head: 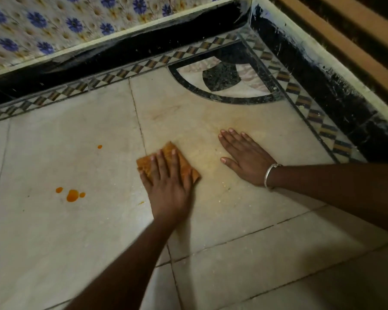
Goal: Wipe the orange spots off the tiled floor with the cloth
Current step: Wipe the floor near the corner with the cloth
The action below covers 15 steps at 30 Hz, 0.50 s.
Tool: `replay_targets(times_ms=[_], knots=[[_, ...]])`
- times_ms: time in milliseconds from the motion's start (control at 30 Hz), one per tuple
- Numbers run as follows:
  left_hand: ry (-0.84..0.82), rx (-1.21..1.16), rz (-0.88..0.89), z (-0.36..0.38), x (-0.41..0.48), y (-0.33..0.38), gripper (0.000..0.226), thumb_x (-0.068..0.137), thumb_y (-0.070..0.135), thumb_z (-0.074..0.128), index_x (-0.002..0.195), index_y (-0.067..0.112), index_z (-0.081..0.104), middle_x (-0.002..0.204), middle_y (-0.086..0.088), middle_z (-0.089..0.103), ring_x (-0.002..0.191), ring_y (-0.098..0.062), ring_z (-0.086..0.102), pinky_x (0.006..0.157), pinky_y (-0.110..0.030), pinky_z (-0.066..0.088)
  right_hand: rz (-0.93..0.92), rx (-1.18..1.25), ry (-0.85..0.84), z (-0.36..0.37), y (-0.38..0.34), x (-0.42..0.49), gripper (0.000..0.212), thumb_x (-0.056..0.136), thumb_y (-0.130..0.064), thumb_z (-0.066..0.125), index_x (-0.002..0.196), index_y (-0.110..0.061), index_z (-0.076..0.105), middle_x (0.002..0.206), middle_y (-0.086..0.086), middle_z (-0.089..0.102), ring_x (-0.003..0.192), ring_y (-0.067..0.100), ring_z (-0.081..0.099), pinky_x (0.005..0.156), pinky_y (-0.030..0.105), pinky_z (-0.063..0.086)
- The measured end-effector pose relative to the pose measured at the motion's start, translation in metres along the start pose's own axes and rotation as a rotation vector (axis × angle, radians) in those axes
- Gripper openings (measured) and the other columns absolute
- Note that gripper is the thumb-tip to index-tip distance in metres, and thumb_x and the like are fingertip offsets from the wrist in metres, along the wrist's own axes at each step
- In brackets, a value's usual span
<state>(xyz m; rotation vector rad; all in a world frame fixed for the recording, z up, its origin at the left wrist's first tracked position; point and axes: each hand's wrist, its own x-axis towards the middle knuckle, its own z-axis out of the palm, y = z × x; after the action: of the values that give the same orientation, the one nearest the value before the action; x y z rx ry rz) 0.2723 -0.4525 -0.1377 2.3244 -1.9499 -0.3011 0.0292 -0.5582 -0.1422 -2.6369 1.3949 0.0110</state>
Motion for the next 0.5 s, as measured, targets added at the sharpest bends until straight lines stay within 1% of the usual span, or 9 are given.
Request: replay_targets(times_ms=[67,133,233,300,400,500], knots=[[-0.037,-0.033,0.004,0.003,-0.045,0.019,0.074,0.103,0.067,0.003,0.164,0.03,-0.015,0.172,-0.008,-0.023,0.158,-0.027,-0.025,0.125,-0.061,-0.008,0.001,-0.006,0.003,0.0,-0.001,-0.001,0.077,0.1,-0.062,0.008,0.161,-0.016,0.004,0.169,0.004,0.001,0.155,0.019,-0.001,0.126,0.042,0.008],[-0.064,-0.031,0.085,0.011,-0.064,0.039,0.074,0.104,0.066,0.009,0.164,0.03,-0.015,0.171,-0.007,-0.026,0.157,-0.027,-0.028,0.125,-0.06,-0.012,0.002,-0.019,0.008,-0.001,-0.002,0.0,0.08,0.099,-0.065,0.009,0.161,-0.015,0.004,0.168,0.004,0.002,0.155,0.019,0.0,0.126,0.042,0.008],[-0.035,0.039,0.228,0.013,-0.027,0.042,0.077,0.103,0.071,0.018,0.166,0.032,-0.007,0.173,-0.008,-0.018,0.159,-0.03,-0.02,0.126,-0.061,-0.007,0.002,-0.035,0.014,0.0,-0.002,0.002,0.081,0.098,-0.066,0.011,0.161,-0.015,0.006,0.168,0.005,0.004,0.155,0.02,0.002,0.126,0.042,0.009],[-0.044,0.069,0.288,0.007,0.016,0.031,0.081,0.101,0.076,0.017,0.165,0.035,-0.009,0.173,-0.007,-0.018,0.159,-0.028,-0.019,0.126,-0.061,-0.006,-0.003,-0.028,0.008,0.0,-0.002,0.002,0.08,0.099,-0.065,0.013,0.16,-0.015,0.007,0.168,0.005,0.006,0.155,0.02,0.003,0.126,0.042,0.01],[-0.052,0.032,0.207,-0.01,0.06,0.006,0.084,0.096,0.081,0.009,0.164,0.036,-0.011,0.173,-0.005,-0.018,0.159,-0.027,-0.018,0.126,-0.061,-0.007,-0.003,-0.032,0.002,0.0,-0.002,0.001,0.079,0.1,-0.064,0.015,0.161,-0.015,0.005,0.168,0.005,0.005,0.155,0.02,0.002,0.126,0.041,0.008],[-0.05,0.013,0.091,-0.018,0.066,-0.027,0.082,0.098,0.078,0.009,0.165,0.035,-0.01,0.174,-0.008,-0.015,0.159,-0.028,-0.016,0.127,-0.06,-0.007,-0.003,-0.024,-0.015,-0.003,-0.003,0.001,0.08,0.099,-0.065,0.013,0.161,-0.015,0.004,0.168,0.005,0.003,0.155,0.02,0.002,0.126,0.04,0.006]])
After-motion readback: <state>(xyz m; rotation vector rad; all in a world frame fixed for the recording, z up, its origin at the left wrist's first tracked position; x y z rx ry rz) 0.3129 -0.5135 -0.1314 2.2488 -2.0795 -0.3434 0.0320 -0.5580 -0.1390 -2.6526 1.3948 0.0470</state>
